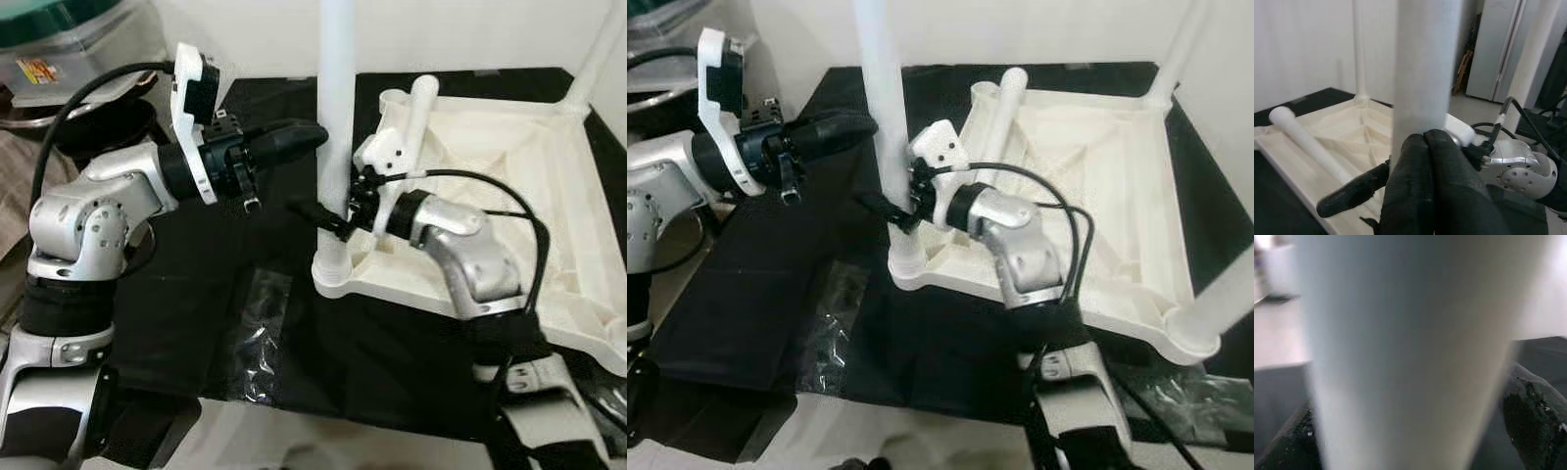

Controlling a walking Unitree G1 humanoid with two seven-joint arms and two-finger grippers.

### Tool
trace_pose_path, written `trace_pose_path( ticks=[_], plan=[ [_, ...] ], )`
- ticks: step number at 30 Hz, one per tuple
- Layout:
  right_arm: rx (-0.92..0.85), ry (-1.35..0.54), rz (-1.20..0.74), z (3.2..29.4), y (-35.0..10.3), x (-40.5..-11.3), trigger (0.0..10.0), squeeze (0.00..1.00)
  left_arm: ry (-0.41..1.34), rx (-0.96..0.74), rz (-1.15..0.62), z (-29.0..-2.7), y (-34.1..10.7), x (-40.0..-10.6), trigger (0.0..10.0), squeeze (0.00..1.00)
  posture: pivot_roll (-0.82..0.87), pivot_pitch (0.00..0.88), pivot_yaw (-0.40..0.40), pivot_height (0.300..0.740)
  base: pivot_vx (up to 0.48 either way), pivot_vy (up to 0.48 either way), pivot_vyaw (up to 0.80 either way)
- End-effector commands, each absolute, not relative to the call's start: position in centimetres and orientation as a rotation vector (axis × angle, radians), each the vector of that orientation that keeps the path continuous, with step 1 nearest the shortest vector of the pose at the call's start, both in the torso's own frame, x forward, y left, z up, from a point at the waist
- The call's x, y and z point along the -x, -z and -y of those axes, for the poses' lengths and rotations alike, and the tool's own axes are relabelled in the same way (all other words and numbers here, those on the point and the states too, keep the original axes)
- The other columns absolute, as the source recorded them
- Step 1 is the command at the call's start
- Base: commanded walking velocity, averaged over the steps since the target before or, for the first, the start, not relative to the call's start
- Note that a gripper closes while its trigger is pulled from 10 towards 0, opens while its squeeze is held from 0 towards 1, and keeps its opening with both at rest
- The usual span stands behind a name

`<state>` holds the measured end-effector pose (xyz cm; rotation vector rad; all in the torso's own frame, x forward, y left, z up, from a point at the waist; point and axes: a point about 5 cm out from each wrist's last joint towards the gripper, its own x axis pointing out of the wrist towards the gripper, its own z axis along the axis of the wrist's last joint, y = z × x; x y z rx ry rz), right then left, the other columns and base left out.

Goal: Building children table

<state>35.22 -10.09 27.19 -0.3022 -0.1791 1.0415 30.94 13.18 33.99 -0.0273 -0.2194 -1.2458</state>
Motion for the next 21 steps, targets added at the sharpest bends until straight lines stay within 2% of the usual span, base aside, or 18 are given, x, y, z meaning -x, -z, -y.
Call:
trace_pose_path(
  ticks=[1, 7, 8, 9, 10, 14, 17, 18, 19, 21],
  plan=[
    [0.324, -1.165, 0.177, 9.5, -27.4, -35.0, 10.0, 0.00, 1.247, 0.001, 0.200, -13.2, -33.7, -30.6, 0.0, 0.00, 0.05, 0.151, 0.083, 0.740, 0.000, 0.000, 0.00],
    [0.330, -1.203, 0.171, 9.5, -27.6, -35.1, 10.0, 0.00, 1.248, -0.004, 0.196, -13.1, -33.5, -30.4, 0.0, 0.00, 0.06, 0.150, 0.081, 0.740, 0.000, 0.000, 0.00],
    [0.289, -1.242, 0.151, 9.4, -27.6, -35.3, 9.7, 0.00, 1.217, 0.009, 0.193, -13.3, -33.0, -30.3, 7.1, 0.00, 0.06, 0.154, 0.080, 0.740, 0.000, 0.000, 0.00],
    [0.289, -1.242, 0.151, 9.4, -27.6, -35.3, 9.7, 0.00, 1.217, 0.009, 0.193, -13.3, -33.0, -30.3, 7.1, 0.00, 0.06, 0.154, 0.080, 0.740, 0.000, 0.000, 0.00],
    [0.232, -1.282, 0.117, 9.3, -27.1, -35.4, 0.0, 0.00, 1.167, 0.025, 0.184, -13.7, -32.0, -30.2, 10.0, 0.00, 0.06, 0.155, 0.074, 0.740, 0.000, 0.000, 0.00],
    [0.150, -1.353, 0.038, 9.7, -24.8, -35.2, 0.0, 0.00, 1.022, 0.076, 0.113, -14.9, -27.5, -29.4, 10.0, 0.00, 0.06, 0.158, 0.071, 0.740, 0.000, 0.000, 0.00],
    [0.137, -1.342, 0.025, 10.0, -24.3, -35.1, 0.0, 0.00, 0.981, 0.097, 0.085, -15.3, -25.9, -28.9, 10.0, 0.00, 0.06, 0.159, 0.071, 0.740, 0.000, 0.000, 0.00],
    [0.127, -1.328, 0.019, 10.3, -23.9, -35.0, 0.0, 0.00, 0.954, 0.111, 0.068, -15.6, -24.8, -28.5, 10.0, 0.00, 0.05, 0.159, 0.071, 0.740, 0.000, 0.000, 0.00],
    [0.098, -1.216, -0.003, 11.4, -22.8, -35.2, 0.0, 0.00, 0.898, 0.140, 0.026, -16.2, -21.5, -27.1, 10.0, 0.00, 0.04, 0.161, 0.067, 0.740, 0.000, 0.000, 0.00],
    [0.092, -1.171, -0.013, 11.7, -22.4, -35.3, 0.0, 0.00, 0.883, 0.158, 0.012, -16.3, -20.5, -26.6, 10.0, 0.00, 0.04, 0.161, 0.067, 0.740, 0.000, 0.000, 0.00]
  ],
)
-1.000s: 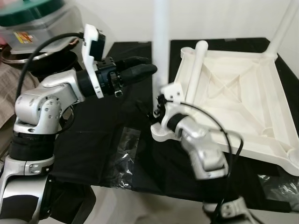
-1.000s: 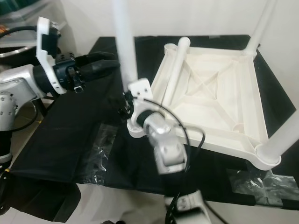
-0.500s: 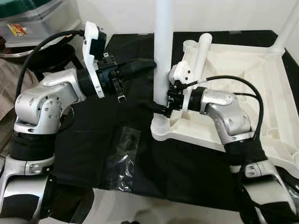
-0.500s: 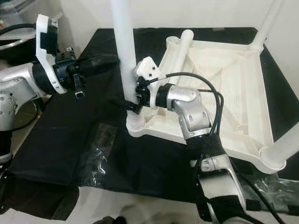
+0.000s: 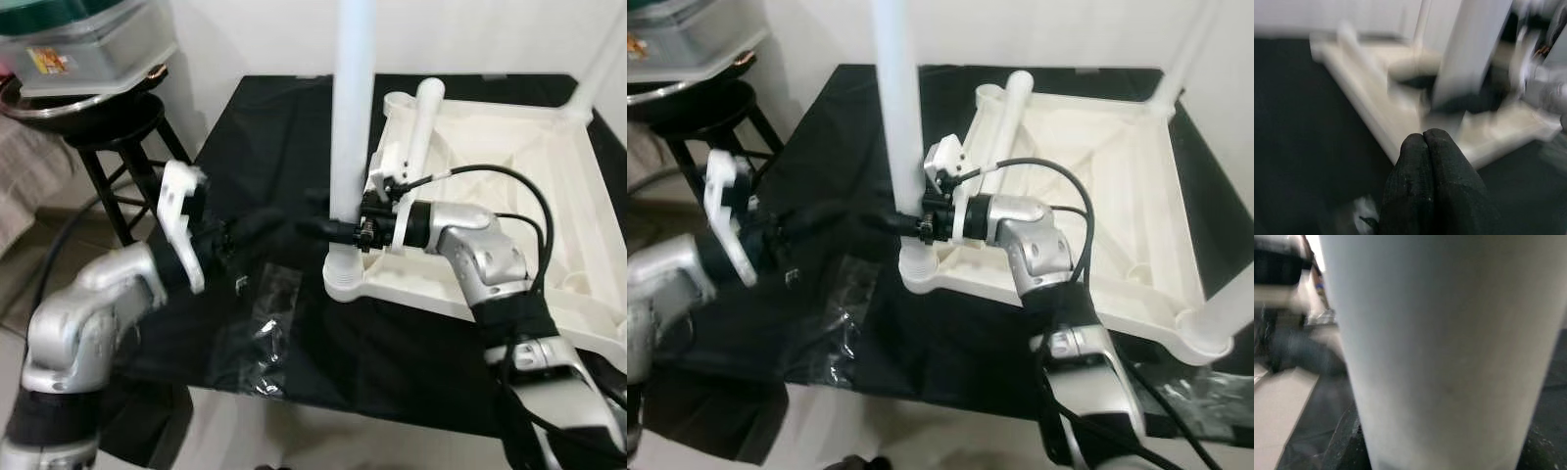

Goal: Building children table

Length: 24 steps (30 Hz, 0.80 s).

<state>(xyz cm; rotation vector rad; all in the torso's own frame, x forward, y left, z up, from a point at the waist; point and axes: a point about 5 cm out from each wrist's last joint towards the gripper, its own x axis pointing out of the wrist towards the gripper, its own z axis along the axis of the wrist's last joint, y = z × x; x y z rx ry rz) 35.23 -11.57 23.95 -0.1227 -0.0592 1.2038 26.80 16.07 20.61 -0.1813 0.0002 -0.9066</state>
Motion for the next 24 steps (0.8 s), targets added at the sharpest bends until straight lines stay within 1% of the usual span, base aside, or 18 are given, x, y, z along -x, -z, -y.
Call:
trace_pose_path(
  ticks=[1, 3, 4, 6, 7, 8, 9, 10, 12, 13, 15, 16, 19, 20, 21, 22, 23, 24],
  plan=[
    [0.109, -1.087, -0.049, 12.0, -21.3, -35.1, 0.0, 0.00, 0.894, 0.173, -0.009, -15.8, -19.1, -25.6, 10.0, 0.00, 0.03, 0.163, 0.056, 0.740, 0.000, 0.000, 0.00],
    [0.109, -1.087, -0.049, 12.0, -21.3, -35.1, 0.0, 0.00, 0.894, 0.173, -0.009, -15.8, -19.1, -25.6, 10.0, 0.00, 0.03, 0.163, 0.056, 0.740, 0.000, 0.000, 0.00],
    [0.092, -0.873, -0.098, 12.0, -19.7, -35.0, 0.0, 0.00, 0.918, 0.182, -0.031, -14.9, -17.7, -24.4, 10.0, 0.00, 0.03, 0.166, 0.047, 0.740, 0.000, 0.000, 0.00],
    [0.092, -0.873, -0.098, 12.0, -19.7, -35.0, 0.0, 0.00, 0.918, 0.182, -0.031, -14.9, -17.7, -24.4, 10.0, 0.00, 0.03, 0.166, 0.047, 0.740, 0.000, 0.000, 0.00],
    [0.095, -0.573, -0.136, 12.4, -18.2, -34.9, 0.0, 0.00, 0.944, 0.187, -0.046, -13.9, -16.7, -23.2, 10.0, 0.00, 0.02, 0.170, 0.045, 0.740, 0.000, 0.000, 0.00],
    [0.095, -0.573, -0.136, 12.4, -18.2, -34.9, 0.0, 0.00, 0.944, 0.187, -0.046, -13.9, -16.7, -23.2, 10.0, 0.00, 0.02, 0.170, 0.045, 0.740, 0.000, 0.000, 0.00],
    [0.093, -0.393, -0.170, 11.8, -16.1, -32.7, 0.0, 0.00, 0.961, 0.186, -0.076, -12.8, -15.3, -21.9, 10.0, 0.00, 0.01, 0.190, 0.054, 0.740, 0.000, 0.000, 0.00],
    [0.075, -0.273, -0.184, 11.5, -15.1, -31.1, 0.0, 0.00, 0.949, 0.192, -0.081, -12.1, -14.6, -21.5, 10.0, 0.00, 0.00, 0.182, 0.063, 0.740, 0.000, 0.000, 0.00],
    [0.075, -0.273, -0.184, 11.5, -15.1, -31.1, 0.0, 0.00, 0.949, 0.192, -0.081, -12.1, -14.6, -21.5, 10.0, 0.00, 0.00, 0.182, 0.063, 0.740, 0.000, 0.000, 0.00],
    [0.060, -0.236, -0.178, 11.0, -15.0, -30.3, 0.0, 0.00, 0.943, 0.189, -0.080, -11.8, -14.4, -21.3, 10.0, 0.00, 0.01, 0.187, 0.062, 0.740, 0.000, 0.000, 0.00],
    [0.049, -0.241, -0.168, 10.5, -15.1, -30.2, 0.0, 0.00, 0.937, 0.175, -0.079, -11.6, -14.3, -21.3, 10.0, 0.00, 0.01, 0.183, 0.061, 0.740, 0.000, 0.000, 0.00],
    [0.041, -0.251, -0.160, 10.2, -15.3, -30.6, 0.0, 0.00, 0.949, 0.158, -0.074, -11.4, -14.3, -21.5, 10.0, 0.00, 0.02, 0.182, 0.064, 0.740, 0.000, 0.000, 0.00],
    [0.041, -0.251, -0.160, 10.2, -15.3, -30.6, 0.0, 0.00, 0.949, 0.158, -0.074, -11.4, -14.3, -21.5, 10.0, 0.00, 0.02, 0.182, 0.064, 0.740, 0.000, 0.000, 0.00],
    [0.036, -0.273, -0.148, 9.9, -15.6, -31.0, 10.0, 0.00, 0.968, 0.139, -0.070, -11.2, -14.2, -21.4, 10.0, 0.00, 0.02, 0.181, 0.065, 0.740, 0.000, 0.000, 0.00],
    [0.016, -0.326, -0.131, 9.5, -16.1, -31.3, 10.0, 0.17, 0.981, 0.119, -0.060, -11.0, -14.1, -21.3, 10.0, 0.00, 0.02, 0.181, 0.069, 0.740, 0.000, 0.000, 0.00],
    [0.016, -0.326, -0.131, 9.5, -16.1, -31.3, 10.0, 0.17, 0.981, 0.119, -0.060, -11.0, -14.1, -21.3, 10.0, 0.00, 0.02, 0.181, 0.069, 0.740, 0.000, 0.000, 0.00],
    [-0.014, -0.398, -0.102, 9.2, -16.9, -31.6, 10.0, 1.00, 0.980, 0.100, -0.051, -10.9, -14.0, -21.3, 10.0, 0.00, 0.02, 0.179, 0.072, 0.740, 0.000, 0.000, 0.00],
    [-0.043, -0.490, -0.062, 9.2, -17.8, -31.8, 10.0, 1.00, 0.970, 0.088, -0.040, -10.9, -14.0, -21.4, 10.0, 0.00, 0.01, 0.179, 0.073, 0.740, 0.000, 0.000, 0.00]
  ],
)
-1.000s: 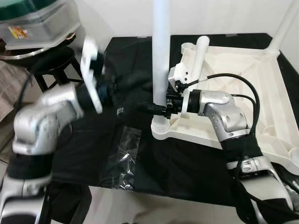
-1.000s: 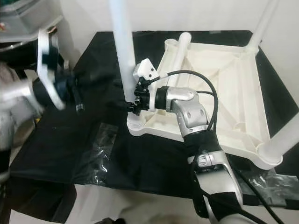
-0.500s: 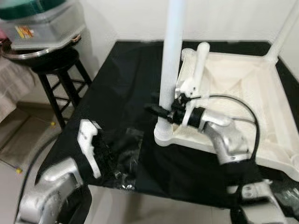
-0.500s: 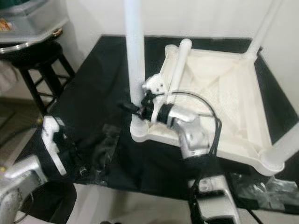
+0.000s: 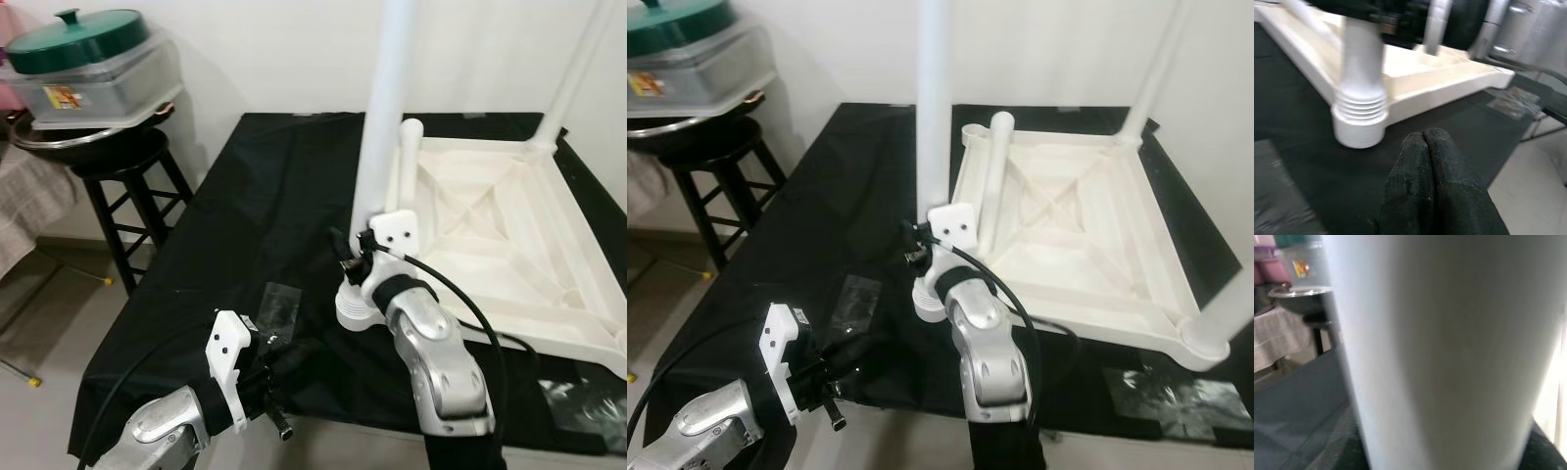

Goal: Building children table

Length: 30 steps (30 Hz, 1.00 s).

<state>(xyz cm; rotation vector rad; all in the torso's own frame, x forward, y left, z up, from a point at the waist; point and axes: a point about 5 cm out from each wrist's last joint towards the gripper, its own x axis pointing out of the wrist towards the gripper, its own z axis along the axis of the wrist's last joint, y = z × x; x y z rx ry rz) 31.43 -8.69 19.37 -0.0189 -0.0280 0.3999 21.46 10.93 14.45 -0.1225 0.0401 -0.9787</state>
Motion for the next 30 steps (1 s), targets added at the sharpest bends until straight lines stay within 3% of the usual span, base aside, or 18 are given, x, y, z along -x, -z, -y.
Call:
trace_pose_path(
  ticks=[1, 3, 5, 6, 7, 8, 10, 12, 23, 24, 25, 30],
  plan=[
    [-0.043, -0.490, -0.062, 9.2, -17.8, -31.8, 10.0, 1.00, 0.970, 0.088, -0.040, -10.9, -14.0, -21.4, 10.0, 0.00, 0.01, 0.179, 0.073, 0.740, 0.000, 0.000, 0.00],
    [-0.061, -0.671, 0.006, 9.5, -19.7, -32.1, 10.0, 1.00, 0.937, 0.064, -0.024, -11.0, -13.9, -21.5, 10.0, 0.00, 0.02, 0.177, 0.074, 0.740, 0.000, 0.000, 0.00],
    [-0.061, -0.671, 0.006, 9.5, -19.7, -32.1, 10.0, 1.00, 0.937, 0.064, -0.024, -11.0, -13.9, -21.5, 10.0, 0.00, 0.02, 0.177, 0.074, 0.740, 0.000, 0.000, 0.00],
    [-0.020, -0.742, 0.034, 10.2, -20.4, -32.1, 10.0, 0.20, 0.919, 0.059, -0.016, -11.0, -13.9, -21.5, 10.0, 0.00, 0.02, 0.174, 0.073, 0.740, 0.000, 0.000, 0.00],
    [-0.020, -0.742, 0.034, 10.2, -20.4, -32.1, 10.0, 0.20, 0.919, 0.059, -0.016, -11.0, -13.9, -21.5, 10.0, 0.00, 0.02, 0.174, 0.073, 0.740, 0.000, 0.000, 0.00],
    [0.048, -0.787, 0.036, 11.2, -20.7, -32.1, 10.0, 0.00, 0.901, 0.051, -0.003, -11.0, -13.9, -21.6, 10.0, 0.00, 0.02, 0.172, 0.061, 0.740, 0.000, 0.000, 0.00],
    [0.048, -0.787, 0.036, 11.2, -20.7, -32.1, 10.0, 0.00, 0.901, 0.051, -0.003, -11.0, -13.9, -21.6, 10.0, 0.00, 0.02, 0.172, 0.061, 0.740, 0.000, 0.000, 0.00],
    [0.229, -0.941, -0.007, 14.2, -21.1, -32.5, 10.0, 0.00, 0.806, 0.011, 0.036, -11.2, -13.8, -22.1, 10.0, 0.00, 0.04, 0.163, 0.051, 0.740, 0.000, 0.000, 0.00],
    [0.255, -1.013, -0.063, 15.2, -20.4, -34.5, 10.0, 0.00, 0.696, -0.041, 0.072, -11.7, -13.8, -23.2, 10.0, 0.00, 0.05, 0.154, 0.035, 0.740, 0.000, 0.000, 0.00],
    [0.239, -1.041, -0.062, 15.1, -20.4, -34.7, 1.9, 0.00, 0.687, -0.055, 0.076, -11.6, -13.7, -23.3, 10.0, 0.00, 0.05, 0.154, 0.035, 0.740, 0.000, 0.000, 0.00],
    [0.207, -1.083, -0.052, 14.8, -20.5, -34.7, 0.0, 0.00, 0.684, -0.063, 0.077, -11.6, -13.7, -23.3, 10.0, 0.00, 0.05, 0.153, 0.033, 0.740, 0.000, 0.000, 0.00],
    [0.146, -1.158, -0.036, 14.1, -20.5, -34.5, 0.0, 0.00, 0.675, -0.072, 0.080, -11.4, -13.6, -23.5, 10.0, 0.00, 0.05, 0.153, 0.032, 0.740, 0.000, 0.000, 0.00]
  ],
)
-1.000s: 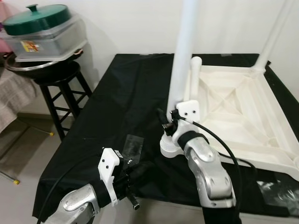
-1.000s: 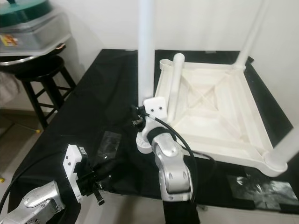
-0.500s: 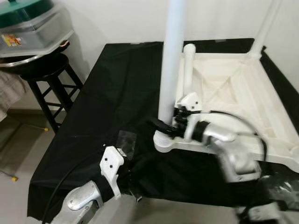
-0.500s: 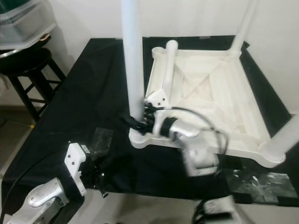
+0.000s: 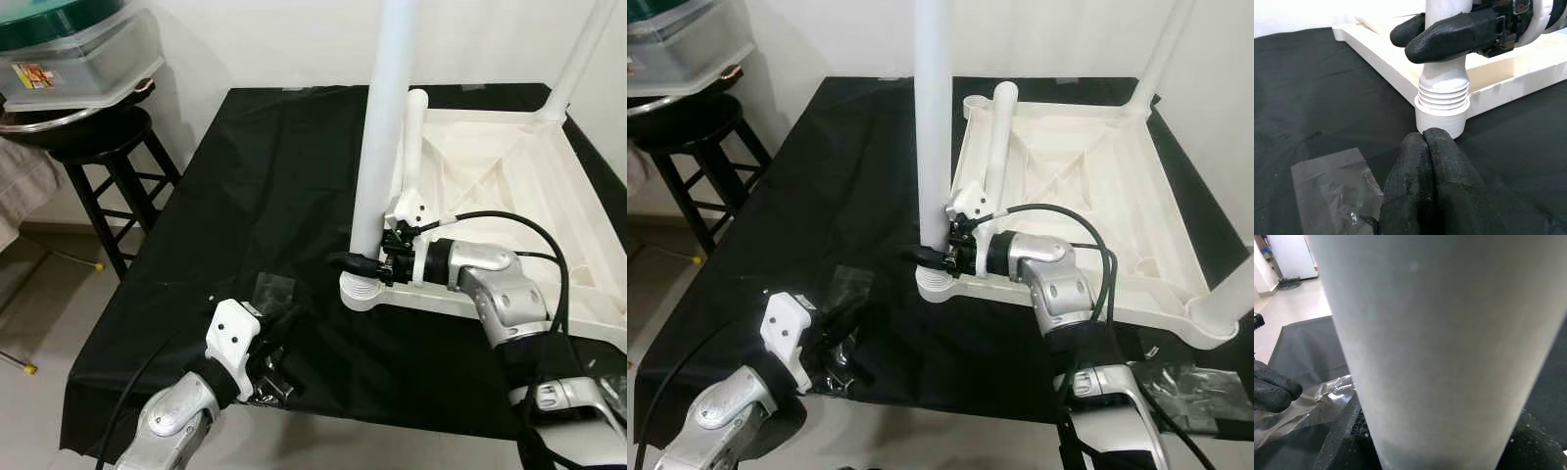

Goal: Building children table

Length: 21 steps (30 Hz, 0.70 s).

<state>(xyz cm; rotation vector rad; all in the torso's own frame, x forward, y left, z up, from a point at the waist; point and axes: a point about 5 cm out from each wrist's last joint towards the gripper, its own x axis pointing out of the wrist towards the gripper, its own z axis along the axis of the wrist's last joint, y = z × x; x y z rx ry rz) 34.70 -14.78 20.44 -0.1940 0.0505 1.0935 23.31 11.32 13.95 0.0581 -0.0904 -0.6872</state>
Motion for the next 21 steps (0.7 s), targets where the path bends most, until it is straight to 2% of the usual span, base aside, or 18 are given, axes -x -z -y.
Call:
trace_pose_path(
  ticks=[1, 8, 13, 14, 15, 16, 18, 21],
  plan=[
    [0.140, -1.172, -0.037, 14.1, -20.4, -34.4, 0.0, 0.00, 0.672, -0.072, 0.083, -11.4, -13.6, -23.5, 10.0, 0.00, 0.04, 0.156, 0.034, 0.740, 0.000, 0.000, 0.00],
    [0.115, -1.138, -0.014, 14.5, -20.0, -33.9, 0.0, 0.00, 0.664, -0.072, 0.090, -11.3, -13.5, -23.6, 10.0, 0.00, 0.03, 0.161, 0.037, 0.740, 0.000, 0.000, 0.00],
    [0.092, -1.009, -0.010, 14.1, -19.1, -33.2, 0.0, 0.00, 0.661, -0.071, 0.094, -11.4, -13.5, -23.6, 10.0, 0.00, 0.01, 0.173, 0.033, 0.740, 0.000, 0.000, 0.00],
    [0.046, -0.606, 0.007, 13.5, -18.0, -33.3, 0.0, 0.00, 0.661, -0.072, 0.094, -11.6, -13.5, -23.6, 10.0, 0.00, -0.01, 0.179, 0.029, 0.740, 0.000, 0.000, 0.00],
    [0.045, -0.459, -0.039, 12.2, -16.4, -31.3, 0.0, 0.00, 0.660, -0.072, 0.096, -11.6, -13.6, -23.7, 10.0, 0.00, -0.01, 0.184, 0.034, 0.740, 0.000, 0.000, 0.00],
    [0.045, -0.459, -0.039, 12.2, -16.4, -31.3, 0.0, 0.00, 0.660, -0.072, 0.096, -11.6, -13.6, -23.7, 10.0, 0.00, -0.01, 0.184, 0.034, 0.740, 0.000, 0.000, 0.00],
    [0.079, -0.340, -0.067, 10.7, -15.2, -28.6, 0.0, 0.00, 0.662, -0.075, 0.097, -11.7, -13.6, -23.8, 10.0, 0.00, -0.01, 0.192, 0.048, 0.740, 0.000, 0.000, 0.00],
    [0.104, -0.399, -0.066, 10.0, -15.0, -28.7, 0.0, 0.00, 0.665, -0.080, 0.095, -11.7, -13.5, -24.0, 10.0, 0.00, -0.02, 0.169, 0.060, 0.740, 0.000, 0.000, 0.00]
  ],
)
